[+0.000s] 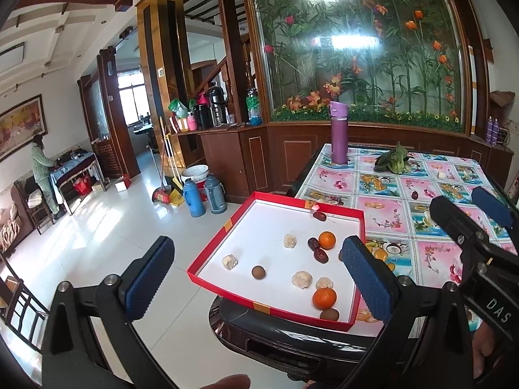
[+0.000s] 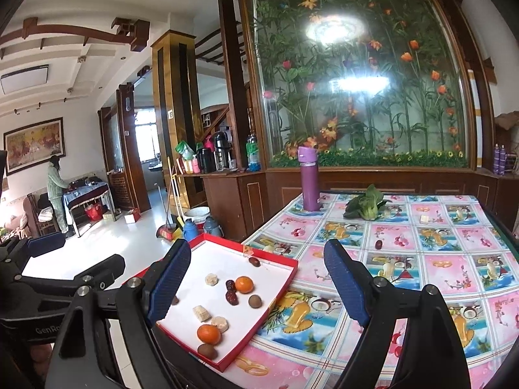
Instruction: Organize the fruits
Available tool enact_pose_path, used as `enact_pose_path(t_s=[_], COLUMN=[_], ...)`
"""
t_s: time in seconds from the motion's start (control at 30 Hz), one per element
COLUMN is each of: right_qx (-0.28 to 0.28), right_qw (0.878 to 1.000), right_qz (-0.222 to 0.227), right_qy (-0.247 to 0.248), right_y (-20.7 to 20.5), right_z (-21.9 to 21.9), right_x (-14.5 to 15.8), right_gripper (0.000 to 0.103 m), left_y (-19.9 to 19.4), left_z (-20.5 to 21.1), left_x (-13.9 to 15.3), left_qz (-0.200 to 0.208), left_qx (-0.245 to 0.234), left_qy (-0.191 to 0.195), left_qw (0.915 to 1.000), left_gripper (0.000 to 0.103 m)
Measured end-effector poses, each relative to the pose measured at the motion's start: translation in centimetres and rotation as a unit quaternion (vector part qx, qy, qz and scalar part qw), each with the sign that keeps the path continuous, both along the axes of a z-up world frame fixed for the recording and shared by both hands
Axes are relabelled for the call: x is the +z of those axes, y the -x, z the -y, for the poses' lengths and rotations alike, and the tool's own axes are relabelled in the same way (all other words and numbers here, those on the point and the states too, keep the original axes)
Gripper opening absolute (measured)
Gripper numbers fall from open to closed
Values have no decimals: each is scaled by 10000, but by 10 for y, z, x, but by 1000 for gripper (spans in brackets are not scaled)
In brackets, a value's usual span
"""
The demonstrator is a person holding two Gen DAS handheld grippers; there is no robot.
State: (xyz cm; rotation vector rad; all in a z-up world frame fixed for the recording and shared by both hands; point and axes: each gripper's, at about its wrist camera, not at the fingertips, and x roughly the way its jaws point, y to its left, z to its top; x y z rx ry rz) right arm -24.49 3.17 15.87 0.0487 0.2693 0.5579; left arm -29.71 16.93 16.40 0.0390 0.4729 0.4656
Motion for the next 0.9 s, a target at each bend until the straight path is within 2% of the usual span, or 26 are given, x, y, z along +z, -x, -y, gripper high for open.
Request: enact_pose_path(t_s=[0.37, 0.63, 0.9], right_qx=[-253, -341, -346], right_qw=[9990, 9994, 9992], right_qz=[346, 10, -148], right_qy=[94, 42, 120], right_y=[-7, -25, -32], right_z=[-2, 4, -3], right_x=[-6, -18, -26], right_gripper=[86, 88, 88], left_y=[-21, -37, -45], left_z=[6, 4, -7], left_x=[-11, -28, -34], left_qz=[-196, -446, -485], left_qx=[-73, -59, 36], left_qy=[15, 82, 182], left_qw=[9998, 9990, 9986], left_gripper=[103, 103, 103])
